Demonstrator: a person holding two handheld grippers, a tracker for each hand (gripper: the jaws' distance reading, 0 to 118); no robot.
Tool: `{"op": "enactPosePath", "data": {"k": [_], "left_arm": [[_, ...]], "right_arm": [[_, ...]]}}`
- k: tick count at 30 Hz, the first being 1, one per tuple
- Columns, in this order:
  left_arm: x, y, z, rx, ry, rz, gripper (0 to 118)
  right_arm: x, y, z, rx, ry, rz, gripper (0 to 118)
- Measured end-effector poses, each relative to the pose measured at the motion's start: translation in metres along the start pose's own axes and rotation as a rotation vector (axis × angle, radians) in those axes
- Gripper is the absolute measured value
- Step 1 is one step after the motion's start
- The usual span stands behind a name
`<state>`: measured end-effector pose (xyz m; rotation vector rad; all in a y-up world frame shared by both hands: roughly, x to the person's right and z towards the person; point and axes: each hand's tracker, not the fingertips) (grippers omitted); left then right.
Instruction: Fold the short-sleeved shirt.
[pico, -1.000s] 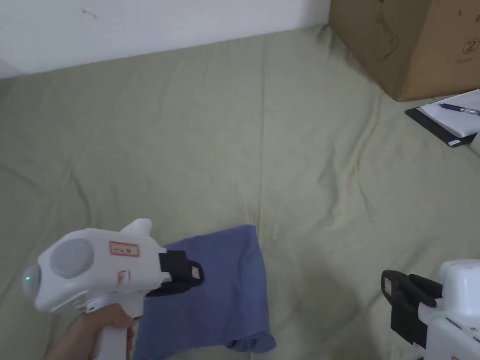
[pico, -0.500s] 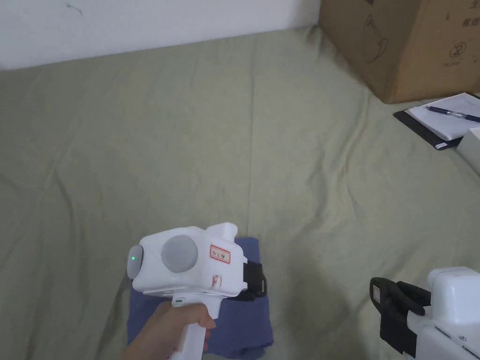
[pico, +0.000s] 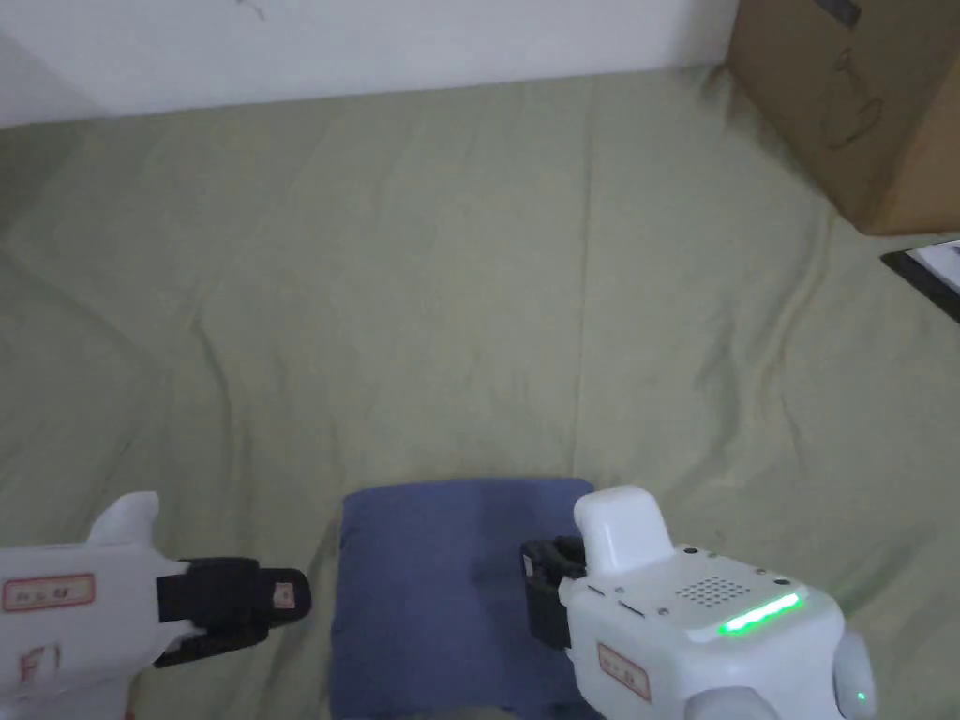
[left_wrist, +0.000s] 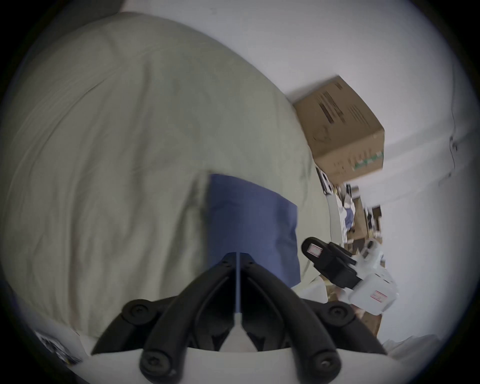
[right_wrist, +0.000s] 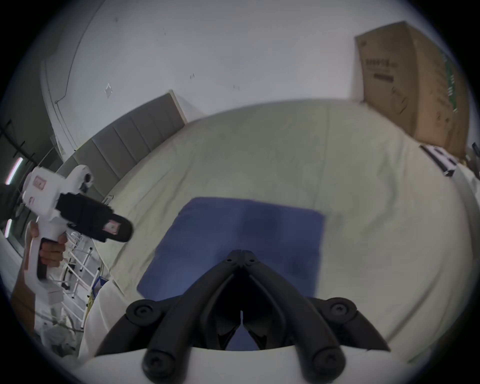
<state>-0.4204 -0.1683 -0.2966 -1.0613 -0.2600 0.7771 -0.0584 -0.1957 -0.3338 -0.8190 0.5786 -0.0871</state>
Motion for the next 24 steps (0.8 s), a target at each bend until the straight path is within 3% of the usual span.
{"op": "enactPosePath", "data": {"k": [1,4,5,9,12,15,19,20,21,22,23,24], "left_arm": [[-0.007,-0.002,0.001,0.007,-0.004,0.034,22],[-0.030,-0.001,-0.006,0.001,-0.045,0.080,101],[-0.033,0.000,-0.014,-0.019,-0.069,0.101,108],[-0.040,0.014,-0.054,-0.116,-0.160,0.112,109],[-0.034,0.025,-0.090,-0.173,-0.201,0.059,109],[-0.026,0.032,-0.118,-0.196,-0.333,0.008,109],[-0.030,0.043,-0.157,-0.290,-0.513,0.086,107],[-0.027,0.045,-0.159,-0.291,-0.500,0.087,96],[-0.032,0.049,-0.161,-0.269,-0.417,0.077,65],[-0.031,0.048,-0.165,-0.253,-0.254,0.043,16],[-0.036,0.045,-0.169,-0.279,-0.245,0.030,16],[-0.041,0.044,-0.167,-0.269,-0.384,0.032,16]], "right_arm": [[0.001,-0.001,-0.013,-0.025,-0.007,-0.007,0],[0.003,-0.013,-0.040,-0.099,-0.096,0.059,0],[0.005,-0.016,-0.041,-0.096,-0.088,0.044,0],[0.008,-0.015,-0.038,-0.074,-0.075,-0.006,0],[0.008,-0.017,-0.037,-0.064,-0.077,0.000,0],[0.009,-0.021,-0.036,-0.050,-0.075,-0.003,0],[0.010,-0.022,-0.036,-0.040,-0.071,-0.024,0],[0.010,-0.022,-0.035,-0.038,-0.072,-0.025,0],[0.010,-0.022,-0.034,-0.032,-0.074,-0.025,0],[0.009,-0.022,-0.031,-0.017,-0.073,-0.025,0],[0.011,-0.021,-0.028,0.021,-0.042,-0.034,0],[0.012,-0.021,-0.022,0.060,-0.025,-0.049,0]]}}
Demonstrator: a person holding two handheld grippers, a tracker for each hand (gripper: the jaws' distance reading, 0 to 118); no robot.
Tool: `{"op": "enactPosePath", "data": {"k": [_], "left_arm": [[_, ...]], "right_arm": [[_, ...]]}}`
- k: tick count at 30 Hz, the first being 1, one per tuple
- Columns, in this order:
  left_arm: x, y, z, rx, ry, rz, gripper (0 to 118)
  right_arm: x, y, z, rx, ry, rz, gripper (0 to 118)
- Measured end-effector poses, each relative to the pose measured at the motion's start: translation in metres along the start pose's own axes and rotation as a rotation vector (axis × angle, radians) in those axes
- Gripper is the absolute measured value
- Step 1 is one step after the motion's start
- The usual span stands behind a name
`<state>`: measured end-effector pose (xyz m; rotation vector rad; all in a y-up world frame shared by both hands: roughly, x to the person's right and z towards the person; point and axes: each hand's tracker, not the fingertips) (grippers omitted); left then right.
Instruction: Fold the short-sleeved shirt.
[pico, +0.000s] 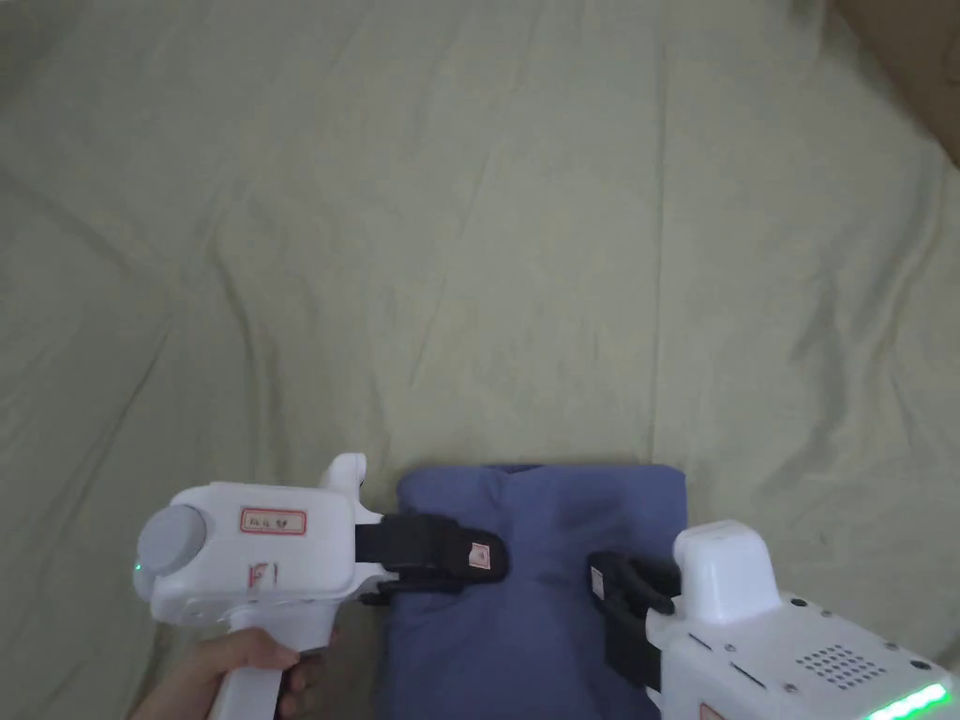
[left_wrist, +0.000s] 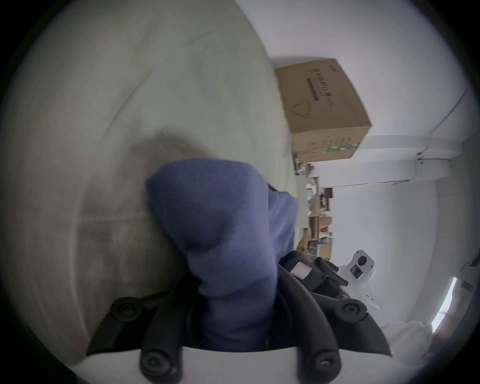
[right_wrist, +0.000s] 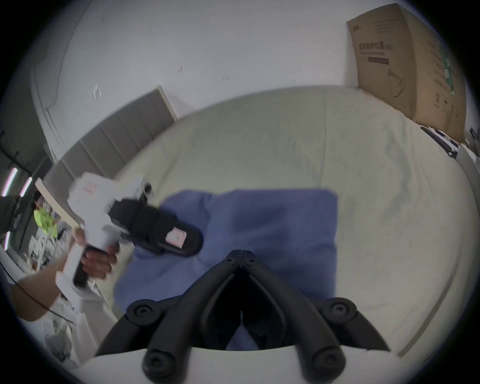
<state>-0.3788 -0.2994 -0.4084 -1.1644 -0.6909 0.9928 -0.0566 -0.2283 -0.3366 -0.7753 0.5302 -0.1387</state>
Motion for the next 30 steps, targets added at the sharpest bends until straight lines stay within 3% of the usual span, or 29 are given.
{"op": "enactPosePath", "data": {"k": [2,5,9,11,14,18,22,27,30], "left_arm": [[0.007,-0.001,0.012,0.003,0.024,0.055,16],[0.027,-0.004,0.025,0.037,0.111,-0.011,16],[0.051,-0.006,0.058,0.107,0.170,-0.026,16],[0.064,-0.007,0.087,0.136,0.258,-0.068,16],[0.079,-0.006,0.139,0.183,0.431,-0.101,16],[0.075,0.007,0.208,0.190,0.634,-0.130,16],[0.065,0.025,0.272,0.154,0.969,-0.233,16],[0.039,0.048,0.336,0.156,1.232,-0.255,16],[0.016,0.055,0.361,0.162,1.319,-0.216,16]], "right_arm": [[-0.005,0.009,0.023,0.151,-0.044,-0.031,0],[-0.021,0.026,0.061,0.394,-0.179,0.001,0],[-0.043,0.057,0.093,0.447,-0.211,0.091,0],[-0.050,0.060,0.108,0.525,-0.232,0.149,0],[-0.063,0.062,0.126,0.610,-0.302,0.168,0],[-0.079,0.068,0.137,0.636,-0.331,0.160,0],[-0.088,0.072,0.139,0.594,-0.356,0.192,0],[-0.094,0.076,0.127,0.557,-0.399,0.207,0],[-0.096,0.079,0.113,0.530,-0.411,0.219,0]]}}
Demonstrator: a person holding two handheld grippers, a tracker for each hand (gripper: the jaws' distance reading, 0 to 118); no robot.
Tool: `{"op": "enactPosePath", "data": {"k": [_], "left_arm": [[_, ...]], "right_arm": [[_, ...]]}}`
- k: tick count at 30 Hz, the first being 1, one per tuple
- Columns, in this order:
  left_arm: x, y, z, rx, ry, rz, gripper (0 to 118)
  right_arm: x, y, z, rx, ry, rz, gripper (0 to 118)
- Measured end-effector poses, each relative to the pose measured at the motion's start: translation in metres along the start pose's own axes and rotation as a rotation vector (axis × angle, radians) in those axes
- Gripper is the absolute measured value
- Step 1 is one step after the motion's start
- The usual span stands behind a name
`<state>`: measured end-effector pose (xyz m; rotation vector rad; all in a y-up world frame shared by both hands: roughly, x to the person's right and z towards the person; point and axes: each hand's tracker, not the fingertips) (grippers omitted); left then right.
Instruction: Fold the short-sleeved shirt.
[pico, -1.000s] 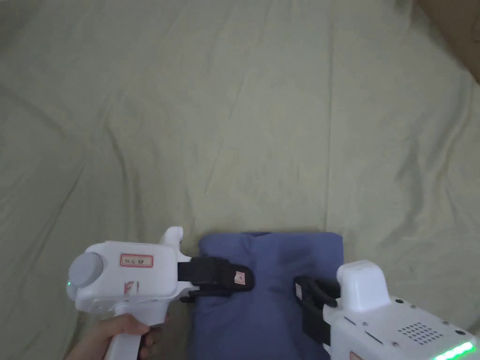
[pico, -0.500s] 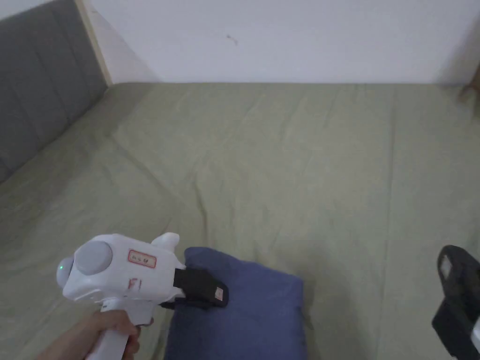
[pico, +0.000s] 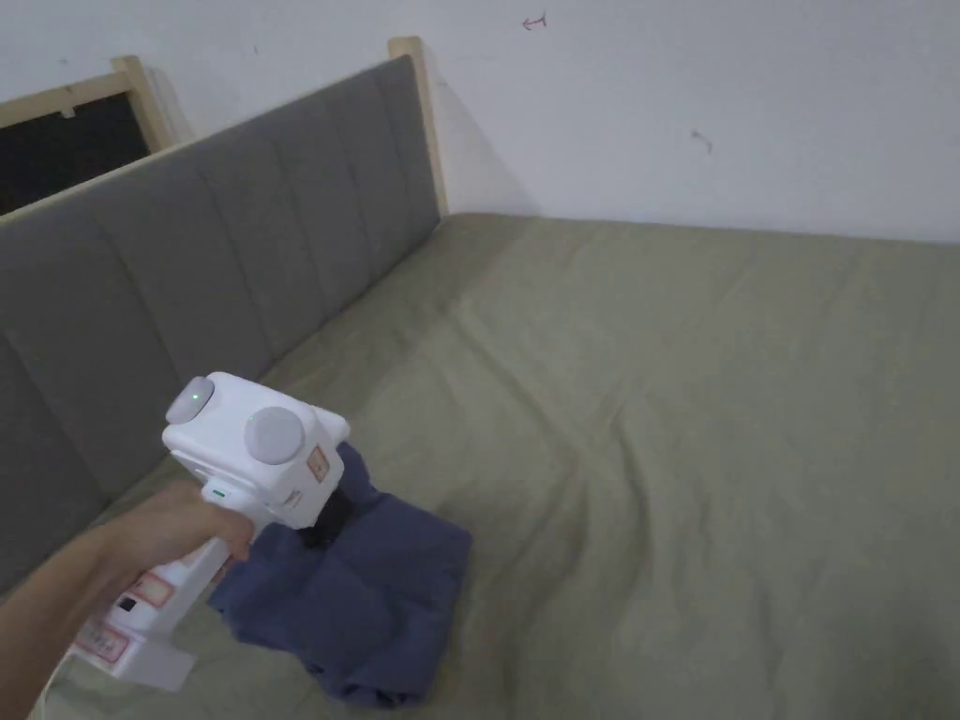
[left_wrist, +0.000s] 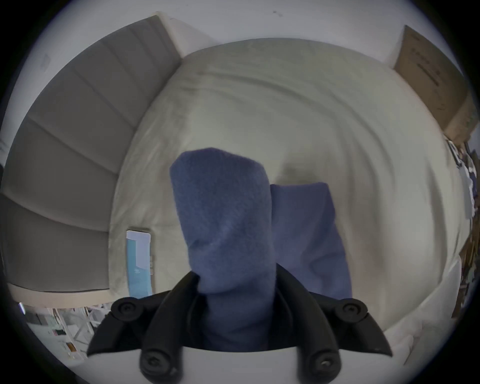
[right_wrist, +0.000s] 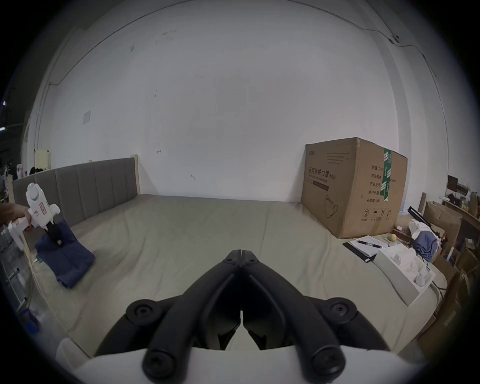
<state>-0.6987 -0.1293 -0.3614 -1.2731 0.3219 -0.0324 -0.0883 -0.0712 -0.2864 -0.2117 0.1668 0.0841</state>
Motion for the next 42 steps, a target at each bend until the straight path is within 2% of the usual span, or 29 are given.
{"op": "enactPosePath", "data": {"k": [2,3,4,5,6,7,11,12,13,14,15,16,17,20,22,26,28,29,30,32,34,35,38,39,42], "left_arm": [[-0.021,0.002,-0.012,0.003,0.000,0.016,24],[-0.033,0.002,-0.015,0.009,0.017,0.005,38],[-0.042,0.000,-0.020,0.046,0.070,0.010,70],[-0.047,-0.001,-0.023,0.065,0.128,-0.031,96],[-0.052,-0.004,-0.024,0.085,0.167,-0.041,114],[-0.050,-0.010,-0.020,0.109,0.170,-0.017,118],[-0.048,-0.019,-0.003,0.140,0.141,0.035,118],[-0.045,-0.023,0.003,0.148,0.115,0.043,117],[-0.040,-0.026,0.010,0.154,0.055,0.036,111],[-0.032,-0.031,0.020,0.171,0.040,0.035,97],[-0.021,-0.033,0.028,0.209,0.037,0.035,73],[-0.008,-0.037,0.039,0.244,0.046,0.030,27],[0.003,-0.041,0.048,0.279,0.055,0.037,1],[0.041,-0.054,0.079,0.403,0.043,0.063,0],[0.071,-0.065,0.109,0.500,-0.022,0.046,0],[0.128,-0.089,0.157,0.675,-0.133,0.100,0],[0.164,-0.103,0.178,0.750,-0.087,0.063,0],[0.182,-0.113,0.187,0.802,-0.091,0.099,0],[0.201,-0.121,0.198,0.829,-0.103,0.123,0],[0.233,-0.136,0.212,0.874,-0.216,0.108,0],[0.267,-0.148,0.227,0.912,-0.183,0.098,0],[0.280,-0.155,0.232,0.941,-0.173,0.139,0],[0.313,-0.177,0.245,0.965,-0.293,0.264,0],[0.323,-0.184,0.246,0.970,-0.327,0.257,0],[0.354,-0.197,0.250,1.008,-0.199,0.189,0]], "right_arm": [[-0.006,0.000,-0.005,-0.011,0.011,0.010,0],[-0.008,0.000,-0.008,-0.018,0.025,0.017,0],[-0.013,0.000,-0.009,-0.022,0.033,0.026,0],[-0.016,0.000,-0.010,-0.027,0.034,0.032,0],[-0.018,0.000,-0.011,-0.030,0.050,0.040,0],[-0.020,0.000,-0.012,-0.035,0.057,0.046,0],[-0.016,-0.005,-0.014,-0.052,0.060,0.047,0],[-0.015,-0.005,-0.014,-0.060,0.063,0.039,0],[-0.015,-0.005,-0.014,-0.064,0.061,0.030,0],[-0.014,-0.005,-0.013,-0.062,0.064,0.023,0],[-0.013,-0.004,-0.012,-0.063,0.063,0.018,0],[-0.009,-0.005,-0.010,-0.061,0.062,0.014,0],[-0.008,-0.004,-0.009,-0.057,0.063,0.013,0],[-0.001,0.000,-0.003,-0.052,0.066,0.011,0],[0.004,0.004,0.003,-0.046,0.075,0.010,0],[0.017,0.011,0.016,-0.044,0.075,0.004,0],[0.024,0.015,0.023,-0.063,0.105,-0.026,0],[0.027,0.017,0.028,-0.055,0.104,-0.030,0],[0.028,0.020,0.035,-0.043,0.116,-0.029,0],[0.033,0.017,0.043,-0.023,0.121,0.001,0],[0.040,0.019,0.052,-0.007,0.128,-0.014,0],[0.044,0.021,0.057,0.005,0.133,-0.029,0],[0.059,0.022,0.070,0.041,0.122,-0.066,0],[0.063,0.024,0.073,0.041,0.113,-0.065,0],[0.072,0.022,0.082,0.056,0.087,-0.053,0]]}}
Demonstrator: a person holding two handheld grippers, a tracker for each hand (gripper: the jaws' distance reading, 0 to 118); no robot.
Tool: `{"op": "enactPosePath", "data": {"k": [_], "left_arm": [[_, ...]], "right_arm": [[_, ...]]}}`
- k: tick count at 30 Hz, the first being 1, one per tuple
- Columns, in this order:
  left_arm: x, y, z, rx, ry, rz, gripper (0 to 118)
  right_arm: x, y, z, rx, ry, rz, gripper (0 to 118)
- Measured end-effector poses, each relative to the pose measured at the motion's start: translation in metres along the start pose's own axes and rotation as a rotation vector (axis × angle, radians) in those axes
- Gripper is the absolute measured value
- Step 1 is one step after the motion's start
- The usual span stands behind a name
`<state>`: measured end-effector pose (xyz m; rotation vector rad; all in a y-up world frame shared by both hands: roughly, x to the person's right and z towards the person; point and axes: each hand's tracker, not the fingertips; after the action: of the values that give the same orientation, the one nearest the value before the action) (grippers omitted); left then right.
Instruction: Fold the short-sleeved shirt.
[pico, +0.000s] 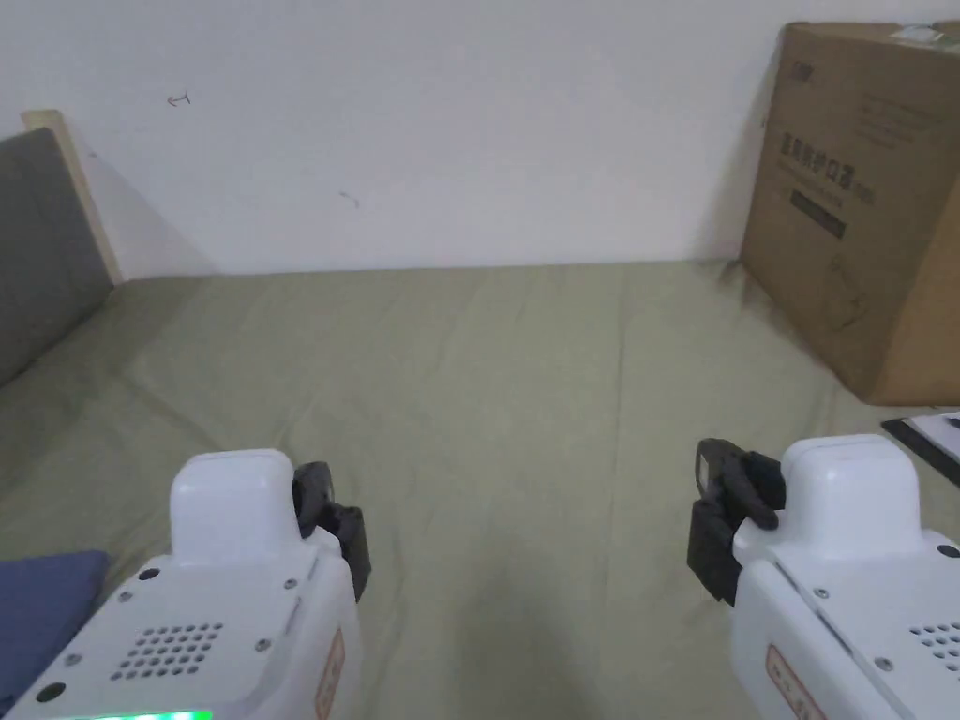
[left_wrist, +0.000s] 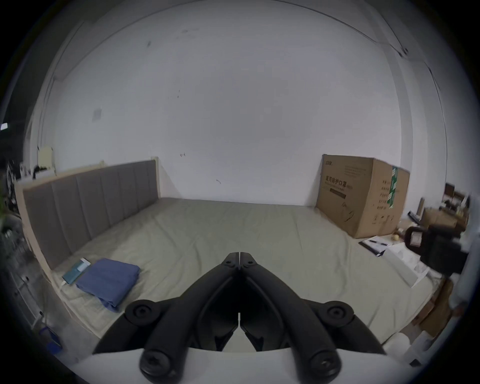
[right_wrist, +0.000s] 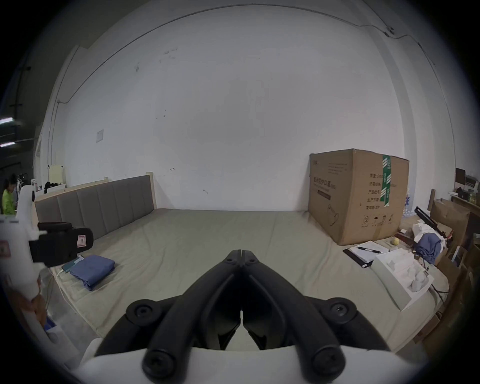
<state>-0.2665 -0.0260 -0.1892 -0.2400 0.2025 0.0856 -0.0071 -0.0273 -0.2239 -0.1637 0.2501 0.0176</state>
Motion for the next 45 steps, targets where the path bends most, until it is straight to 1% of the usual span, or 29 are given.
{"op": "enactPosePath", "data": {"k": [1,2,4,5,6,7,8,10,11,12,13,14,16,17,18,21,24,26,27,28,29,32,34,37,40,43,45], "left_arm": [[0.006,-0.004,0.005,0.008,0.029,0.001,0],[0.009,-0.005,0.008,0.003,0.010,0.017,0],[0.005,-0.004,0.014,0.025,-0.037,0.101,0],[0.005,-0.002,0.017,0.028,-0.041,0.100,2],[0.007,0.001,0.018,0.019,-0.014,0.073,10],[0.009,0.004,0.021,0.046,0.032,0.026,38],[0.008,0.006,0.024,0.064,0.032,-0.004,48],[0.006,0.014,0.030,0.041,0.004,-0.025,70],[0.004,0.017,0.037,0.056,-0.030,0.000,98],[0.003,0.020,0.045,0.102,-0.052,0.055,113],[0.001,0.024,0.055,0.128,-0.074,0.072,118],[0.001,0.030,0.061,0.135,-0.081,0.080,118],[0.002,0.037,0.070,0.157,-0.100,0.048,118],[0.002,0.040,0.073,0.159,-0.098,0.023,118],[0.005,0.042,0.075,0.167,-0.074,-0.013,118],[0.017,0.039,0.071,0.105,0.007,-0.136,118],[0.032,0.027,0.064,0.047,0.040,-0.223,118],[0.034,0.021,0.062,0.003,-0.006,-0.169,118],[0.033,0.020,0.061,-0.016,-0.070,-0.124,118],[0.032,0.019,0.061,-0.038,-0.105,-0.071,118],[0.031,0.020,0.062,-0.054,-0.112,-0.045,118],[0.034,0.019,0.063,-0.020,-0.089,-0.069,118],[0.036,0.020,0.064,-0.010,-0.047,-0.102,118],[0.030,0.024,0.065,-0.013,-0.054,-0.060,118],[0.028,0.025,0.065,-0.034,-0.021,-0.030,118],[0.023,0.026,0.066,-0.037,-0.039,-0.004,118],[0.023,0.027,0.065,-0.053,-0.014,0.006,118]], "right_arm": [[0.004,-0.001,0.003,0.004,-0.002,-0.001,0],[0.005,-0.002,0.006,0.004,-0.011,-0.006,0],[0.012,-0.004,0.012,0.006,-0.019,-0.028,0],[0.016,-0.004,0.015,0.003,-0.028,-0.039,0],[0.016,-0.003,0.019,0.005,-0.040,-0.047,3],[0.019,-0.003,0.022,0.009,-0.049,-0.052,14],[0.022,-0.004,0.024,0.011,-0.057,-0.057,18],[0.027,-0.003,0.030,0.005,-0.065,-0.081,25],[0.030,-0.002,0.032,0.005,-0.063,-0.107,33],[0.033,-0.002,0.037,0.018,-0.065,-0.145,39],[0.033,-0.001,0.044,0.036,-0.067,-0.146,50],[0.030,0.002,0.049,0.056,-0.067,-0.127,64],[0.029,0.008,0.057,0.065,-0.063,-0.098,110],[0.030,0.009,0.061,0.083,-0.062,-0.099,118],[0.028,0.013,0.068,0.153,-0.071,-0.110,118],[0.030,0.022,0.073,0.131,-0.060,-0.100,118],[0.027,0.023,0.081,0.137,-0.080,-0.089,118],[0.027,0.024,0.082,0.133,-0.080,-0.092,118],[0.028,0.025,0.082,0.124,-0.073,-0.094,118],[0.028,0.024,0.082,0.114,-0.073,-0.093,118],[0.028,0.024,0.083,0.108,-0.074,-0.088,118],[0.029,0.023,0.084,0.100,-0.089,-0.075,118],[0.031,0.022,0.083,0.095,-0.092,-0.084,118],[0.032,0.022,0.082,0.084,-0.089,-0.107,118],[0.032,0.021,0.079,0.073,-0.081,-0.122,118],[0.030,0.020,0.075,0.065,-0.081,-0.117,118],[0.029,0.020,0.074,0.061,-0.079,-0.113,118]]}}
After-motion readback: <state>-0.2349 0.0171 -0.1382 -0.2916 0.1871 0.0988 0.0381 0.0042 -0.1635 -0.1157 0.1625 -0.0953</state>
